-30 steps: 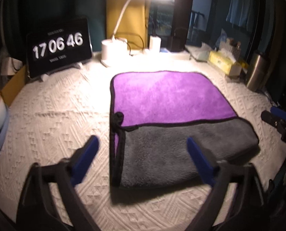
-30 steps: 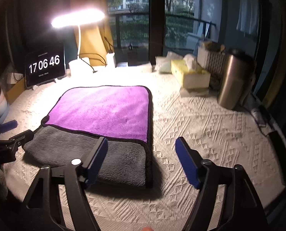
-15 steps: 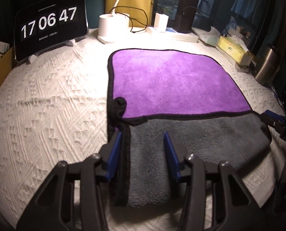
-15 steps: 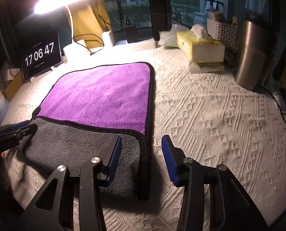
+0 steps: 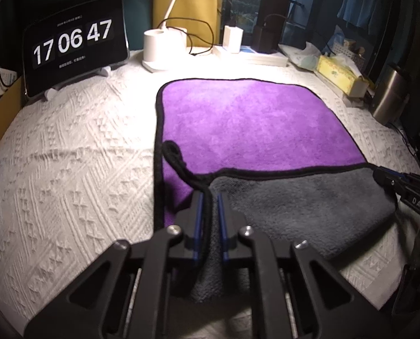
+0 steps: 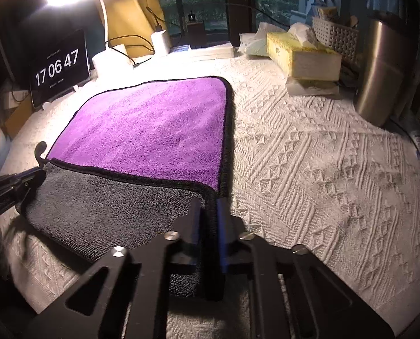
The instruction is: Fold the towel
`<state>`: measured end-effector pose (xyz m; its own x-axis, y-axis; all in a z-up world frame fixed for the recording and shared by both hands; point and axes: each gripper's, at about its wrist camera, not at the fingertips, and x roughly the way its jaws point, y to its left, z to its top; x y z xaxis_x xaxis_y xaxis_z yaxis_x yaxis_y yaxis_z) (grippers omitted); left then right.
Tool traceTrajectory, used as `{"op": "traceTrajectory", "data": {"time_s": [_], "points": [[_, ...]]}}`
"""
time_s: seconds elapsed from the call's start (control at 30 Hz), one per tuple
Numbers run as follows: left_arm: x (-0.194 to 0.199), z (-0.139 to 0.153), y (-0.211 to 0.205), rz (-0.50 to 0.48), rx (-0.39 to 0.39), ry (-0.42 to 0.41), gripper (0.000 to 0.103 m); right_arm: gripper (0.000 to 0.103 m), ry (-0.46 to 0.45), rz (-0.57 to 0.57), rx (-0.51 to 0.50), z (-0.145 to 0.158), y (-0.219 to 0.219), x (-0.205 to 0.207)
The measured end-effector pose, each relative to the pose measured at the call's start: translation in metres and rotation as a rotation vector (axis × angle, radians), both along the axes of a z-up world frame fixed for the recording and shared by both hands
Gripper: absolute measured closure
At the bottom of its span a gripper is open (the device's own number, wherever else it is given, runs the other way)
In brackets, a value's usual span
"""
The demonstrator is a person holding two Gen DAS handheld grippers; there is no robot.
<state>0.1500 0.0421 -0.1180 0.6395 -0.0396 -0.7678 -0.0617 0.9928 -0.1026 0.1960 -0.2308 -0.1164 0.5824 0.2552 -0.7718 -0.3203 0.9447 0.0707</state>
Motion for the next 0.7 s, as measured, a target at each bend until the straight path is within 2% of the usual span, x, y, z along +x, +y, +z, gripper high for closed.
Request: {"op": "traceTrajectory", "data": {"time_s": [0.37, 0.7], "points": [[-0.015, 0.029, 0.001, 0.010, 0.012, -0.105, 0.093, 0.096, -0.158, 0.006, -0.074, 0.032, 0.014, -0.017], [-0.011, 0.056, 0.007, 0.022, 0.029, -0.216, 0.093, 0.096, -0.267, 0.008, -0.096, 0.058, 0.025, -0.004]]}}
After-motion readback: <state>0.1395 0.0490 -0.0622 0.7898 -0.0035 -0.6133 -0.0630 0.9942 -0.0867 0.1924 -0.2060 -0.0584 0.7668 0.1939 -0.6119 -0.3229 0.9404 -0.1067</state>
